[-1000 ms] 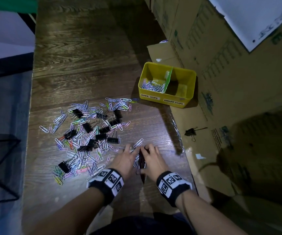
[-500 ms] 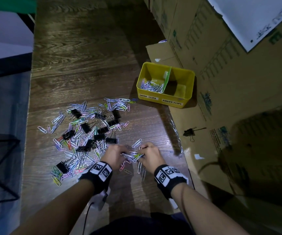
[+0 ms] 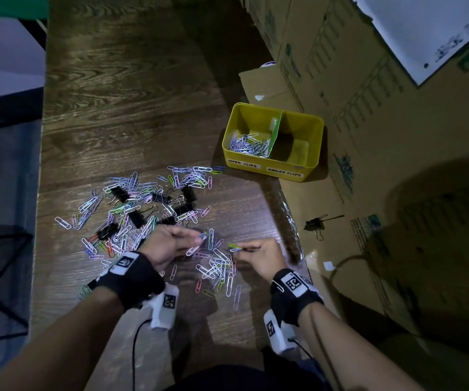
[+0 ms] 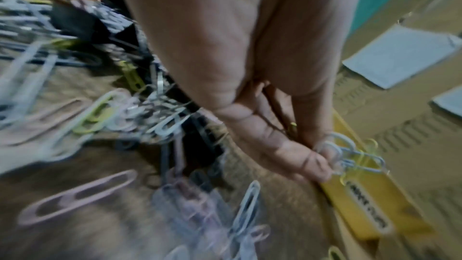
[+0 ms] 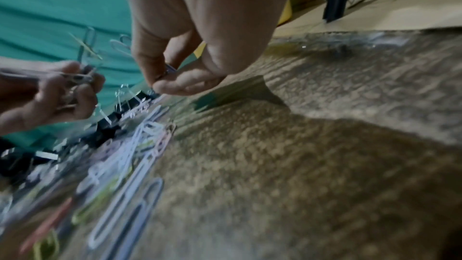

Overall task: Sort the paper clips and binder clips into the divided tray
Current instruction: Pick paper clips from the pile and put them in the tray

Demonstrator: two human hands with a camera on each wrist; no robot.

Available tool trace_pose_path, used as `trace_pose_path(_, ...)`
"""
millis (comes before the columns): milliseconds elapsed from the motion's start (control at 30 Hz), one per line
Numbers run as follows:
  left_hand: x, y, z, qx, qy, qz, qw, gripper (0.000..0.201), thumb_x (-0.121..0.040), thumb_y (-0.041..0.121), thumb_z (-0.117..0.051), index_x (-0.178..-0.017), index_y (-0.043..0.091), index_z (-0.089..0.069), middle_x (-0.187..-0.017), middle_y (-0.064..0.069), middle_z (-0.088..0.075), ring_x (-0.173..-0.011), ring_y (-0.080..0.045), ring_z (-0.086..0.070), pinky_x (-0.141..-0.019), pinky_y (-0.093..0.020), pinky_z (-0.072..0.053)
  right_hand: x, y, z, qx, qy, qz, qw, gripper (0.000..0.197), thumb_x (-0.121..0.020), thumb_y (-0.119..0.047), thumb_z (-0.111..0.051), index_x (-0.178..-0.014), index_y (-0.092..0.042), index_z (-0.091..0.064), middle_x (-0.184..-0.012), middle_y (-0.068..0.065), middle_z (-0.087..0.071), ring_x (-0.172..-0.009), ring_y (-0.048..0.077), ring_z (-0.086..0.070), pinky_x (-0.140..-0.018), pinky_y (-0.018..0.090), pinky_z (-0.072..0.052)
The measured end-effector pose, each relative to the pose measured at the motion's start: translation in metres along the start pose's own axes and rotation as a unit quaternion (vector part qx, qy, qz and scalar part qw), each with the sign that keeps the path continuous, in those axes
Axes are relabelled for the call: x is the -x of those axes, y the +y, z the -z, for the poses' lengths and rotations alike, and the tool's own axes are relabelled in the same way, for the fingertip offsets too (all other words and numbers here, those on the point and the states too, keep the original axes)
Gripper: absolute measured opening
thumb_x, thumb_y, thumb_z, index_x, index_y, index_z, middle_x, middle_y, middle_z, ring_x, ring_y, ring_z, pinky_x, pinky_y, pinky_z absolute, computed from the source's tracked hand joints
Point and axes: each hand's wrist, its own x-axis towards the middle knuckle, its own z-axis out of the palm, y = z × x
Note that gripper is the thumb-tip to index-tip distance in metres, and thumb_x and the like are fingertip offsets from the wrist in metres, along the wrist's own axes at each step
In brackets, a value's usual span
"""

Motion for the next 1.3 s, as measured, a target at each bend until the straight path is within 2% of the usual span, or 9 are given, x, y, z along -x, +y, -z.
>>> trace_pose_path(367,-0.065,0.162,-0.065,0.047,-0.023,-0.152,0.987,0.013,-0.075,-0.009,-0.065,-0.085,-0.002,-0.065,-0.064,-0.004,-0.069,-0.054,-0.009,-0.064,-0.053,-0.017,-0.053,0.014,-0.116,0.048,-0.167,0.041,0.076,0.982,0.025,-0.072,0.006,-0.074,-0.094,-0.005,-0.073,-0.09,0.005,-0.074,-0.085,0.013,-0.067,-0.086,0.027,-0.054)
trace_pose_path(533,-0.11,0.189,-0.092,-0.238,0.041,-0.207,0.948,0.009,-0.076,0.007,-0.072,-0.073,0.016,-0.071,-0.064,0.004,-0.067,-0.059,-0.009,-0.06,-0.065,-0.026,-0.053,-0.016,-0.176,0.074,-0.125,0.093,0.154,0.976,0.026,-0.071,0.002,-0.077,-0.095,-0.005,-0.073,-0.082,-0.003,-0.074,-0.076,0.007,-0.067,-0.078,0.02,-0.054)
trace_pose_path(700,-0.117,0.187,-0.097,-0.482,0.006,-0.227,0.846,0.019,-0.088,0.019,-0.059,-0.102,0.022,-0.071,-0.089,0.006,-0.063,-0.083,-0.01,-0.058,-0.078,-0.022,-0.044,-0.07,-0.214,0.092,-0.02,0.118,0.159,0.98,0.028,-0.075,-0.005,-0.075,-0.102,-0.006,-0.071,-0.096,0.005,-0.072,-0.09,0.014,-0.068,-0.089,0.029,-0.054)
trace_pose_path(833,-0.107,0.162,-0.079,-0.245,0.055,-0.279,0.927,0.024,-0.087,0.005,-0.055,-0.087,0.024,-0.071,-0.086,0.003,-0.069,-0.076,-0.013,-0.065,-0.079,-0.031,-0.055,-0.117,-0.223,0.085,0.143,0.117,0.146,0.972,0.024,-0.078,-0.008,-0.072,-0.102,-0.01,-0.072,-0.097,0.005,-0.071,-0.09,0.017,-0.066,-0.09,0.033,-0.053)
trace_pose_path(900,-0.097,0.141,-0.067,-0.188,0.102,-0.294,0.932,0.031,-0.085,-0.001,-0.051,-0.079,0.024,-0.069,-0.078,0.003,-0.069,-0.071,-0.01,-0.065,-0.072,-0.028,-0.055,-0.131,-0.225,0.076,0.229,0.113,0.147,0.956,0.02,-0.081,-0.009,-0.07,-0.101,-0.012,-0.071,-0.101,0.005,-0.07,-0.09,0.014,-0.065,-0.086,0.025,-0.052)
trace_pose_path(967,-0.083,0.117,-0.055,-0.295,0.134,-0.324,0.889,0.028,-0.081,-0.001,-0.052,-0.082,0.019,-0.071,-0.079,0.001,-0.07,-0.069,-0.013,-0.063,-0.071,-0.02,-0.048,-0.14,-0.223,0.066,0.314,0.092,0.141,0.935,0.02,-0.084,-0.008,-0.068,-0.103,-0.011,-0.07,-0.107,0.007,-0.069,-0.095,0.016,-0.063,-0.088,0.026,-0.051)
trace_pose_path(1033,-0.068,0.088,-0.046,-0.422,0.084,-0.348,0.833,0.025,-0.079,0.001,-0.051,-0.087,0.013,-0.071,-0.088,-0.005,-0.071,-0.08,-0.022,-0.065,-0.076,-0.02,-0.045,-0.145,-0.217,0.056,0.392,0.057,0.127,0.909,0.027,-0.083,-0.009,-0.069,-0.11,-0.01,-0.068,-0.115,0.011,-0.066,-0.104,0.022,-0.061,-0.094,0.029,-0.049)
trace_pose_path(1167,-0.062,0.018,-0.039,-0.604,-0.093,-0.29,0.737,0.042,-0.076,0.008,-0.042,-0.112,0.013,-0.062,-0.123,-0.011,-0.057,-0.112,-0.03,-0.055,-0.095,-0.041,-0.046,-0.137,-0.207,0.047,0.447,0.021,0.103,0.888,0.047,-0.082,-0.01,-0.07,-0.127,-0.016,-0.059,-0.13,0.016,-0.055,-0.124,0.03,-0.049,-0.101,0.032,-0.042)
trace_pose_path(1300,-0.045,-0.032,-0.038,-0.694,-0.065,-0.261,0.668,0.058,-0.078,0.004,-0.053,-0.133,0.016,-0.04,-0.145,-0.015,-0.03,-0.133,-0.036,-0.031,-0.103,-0.054,-0.036,-0.106,-0.204,0.042,0.395,0.042,0.21,0.893,0.042,-0.085,-0.014,-0.067,-0.126,-0.017,-0.06,-0.126,0.008,-0.061,-0.119,0.022,-0.054,-0.105,0.03,-0.034)
